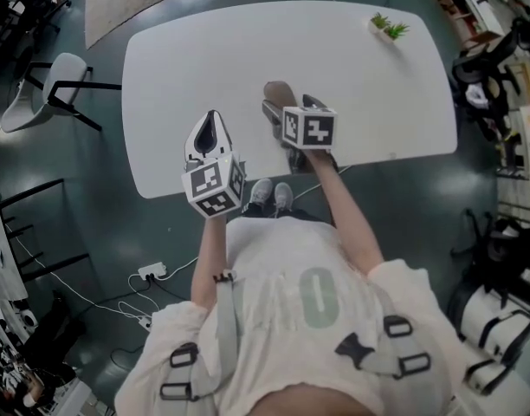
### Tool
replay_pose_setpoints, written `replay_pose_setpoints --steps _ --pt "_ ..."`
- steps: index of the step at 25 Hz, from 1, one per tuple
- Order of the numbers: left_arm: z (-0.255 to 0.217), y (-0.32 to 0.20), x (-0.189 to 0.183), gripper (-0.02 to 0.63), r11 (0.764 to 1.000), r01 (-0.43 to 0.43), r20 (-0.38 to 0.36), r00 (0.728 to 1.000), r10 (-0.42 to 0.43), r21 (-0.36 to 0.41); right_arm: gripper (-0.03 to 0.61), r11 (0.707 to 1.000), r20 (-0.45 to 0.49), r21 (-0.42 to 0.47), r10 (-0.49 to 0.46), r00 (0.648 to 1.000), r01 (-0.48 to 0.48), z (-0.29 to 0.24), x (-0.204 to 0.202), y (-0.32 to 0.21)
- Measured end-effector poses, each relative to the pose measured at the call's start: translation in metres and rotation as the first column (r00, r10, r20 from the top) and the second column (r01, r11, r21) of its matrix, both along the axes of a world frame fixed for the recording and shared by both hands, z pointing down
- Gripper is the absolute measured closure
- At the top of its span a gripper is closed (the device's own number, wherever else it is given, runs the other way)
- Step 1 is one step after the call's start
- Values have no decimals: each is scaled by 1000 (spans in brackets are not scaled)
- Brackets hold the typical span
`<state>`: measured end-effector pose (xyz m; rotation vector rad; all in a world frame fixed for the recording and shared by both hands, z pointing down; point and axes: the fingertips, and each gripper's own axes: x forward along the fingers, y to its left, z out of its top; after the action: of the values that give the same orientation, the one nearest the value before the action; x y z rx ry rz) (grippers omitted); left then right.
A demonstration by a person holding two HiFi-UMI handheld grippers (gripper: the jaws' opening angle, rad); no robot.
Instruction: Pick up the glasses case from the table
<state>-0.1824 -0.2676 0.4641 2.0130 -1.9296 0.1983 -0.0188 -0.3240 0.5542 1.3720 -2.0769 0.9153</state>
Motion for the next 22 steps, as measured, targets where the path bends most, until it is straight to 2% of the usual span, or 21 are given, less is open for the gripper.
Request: replay_pose_setpoints --steps 4,11,22 --pt "4 -4 -4 611 1000 14 -21 1000 -14 -8 163 994 -81 -107 -11 997 3 31 4 -13" --pt "15 -7 -6 611 999 23 -33 999 -24 -34 163 985 -163 -171 5 987 -33 65 10 -33" --pt "28 4 -29 611 995 69 -59 996 -73 -65 163 963 -268 -269 -91 959 17 104 -3 -20"
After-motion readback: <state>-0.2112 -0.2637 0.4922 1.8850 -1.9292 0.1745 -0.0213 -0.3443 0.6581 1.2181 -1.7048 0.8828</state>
